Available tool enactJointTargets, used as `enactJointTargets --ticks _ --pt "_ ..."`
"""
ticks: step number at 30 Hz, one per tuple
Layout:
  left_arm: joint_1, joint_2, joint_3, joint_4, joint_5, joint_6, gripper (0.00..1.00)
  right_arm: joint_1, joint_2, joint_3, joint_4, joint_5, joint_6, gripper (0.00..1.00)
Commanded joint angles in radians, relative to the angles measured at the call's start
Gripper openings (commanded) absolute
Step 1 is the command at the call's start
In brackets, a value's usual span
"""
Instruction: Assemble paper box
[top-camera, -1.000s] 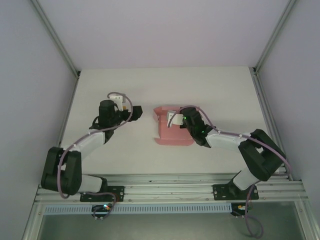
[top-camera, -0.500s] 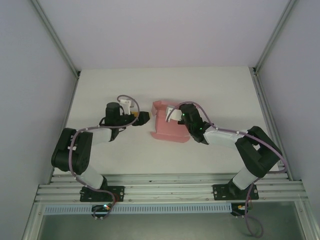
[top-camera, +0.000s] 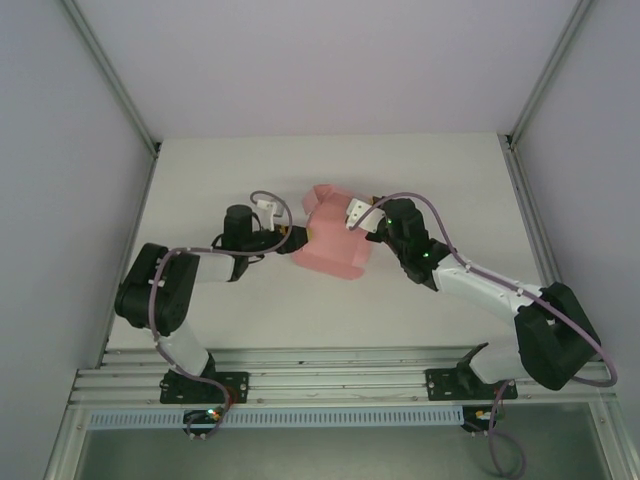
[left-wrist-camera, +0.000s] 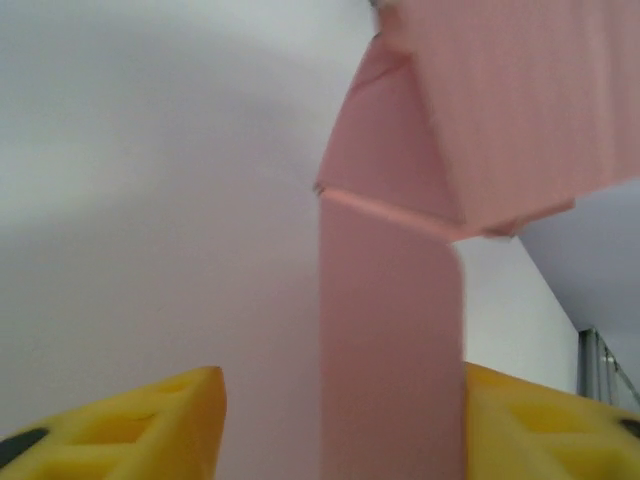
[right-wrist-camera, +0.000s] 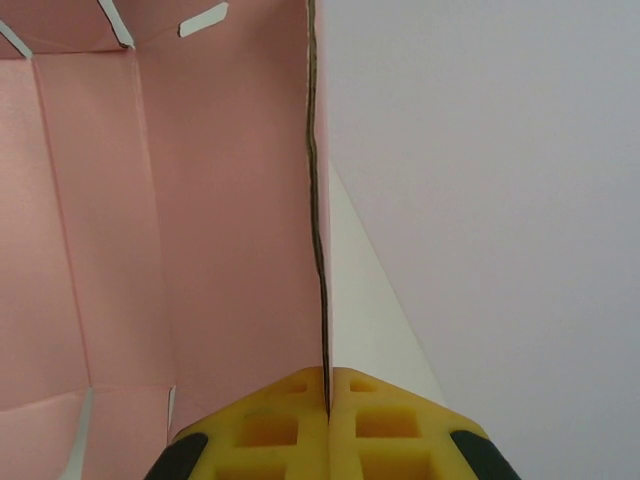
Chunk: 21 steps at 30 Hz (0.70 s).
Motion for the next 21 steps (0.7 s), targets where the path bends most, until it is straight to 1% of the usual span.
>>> enactJointTargets --ticks 1,5,6,8,10,13,16,21 --pt "-0.003 0.020 0.015 0.134 0.059 -0.051 0.43 -0.010 -0.023 -0.015 -0.030 -0.041 0.046 0.00" --pt "0.024 0.042 -0.024 0.313 0.105 -0.146 0.07 -0.029 -0.021 -0.032 -0.008 -0.042 0.065 0.00" --pt "0.031 0.051 -0.030 0.358 0.124 -0.169 0.01 -0.034 -0.024 -0.040 0.009 -0.044 0.072 0.00" --pt "0.041 0.068 -0.043 0.463 0.163 -0.228 0.00 -0.048 -0.038 -0.058 0.037 -0.069 0.088 0.00" --pt "0.046 0.084 -0.041 0.533 0.198 -0.278 0.00 -0.070 -0.062 -0.068 0.043 -0.127 0.124 0.00" --pt "0.036 0.079 -0.020 0.546 0.225 -0.301 0.00 -0.115 -0.102 -0.086 0.049 -0.233 0.191 0.00" --pt "0.024 0.049 -0.006 0.551 0.253 -0.304 0.00 -0.134 -0.133 -0.102 0.041 -0.305 0.208 0.00" --pt "-0.009 -0.012 0.014 0.558 0.313 -0.317 0.00 -0.147 -0.150 -0.108 0.023 -0.328 0.211 0.00"
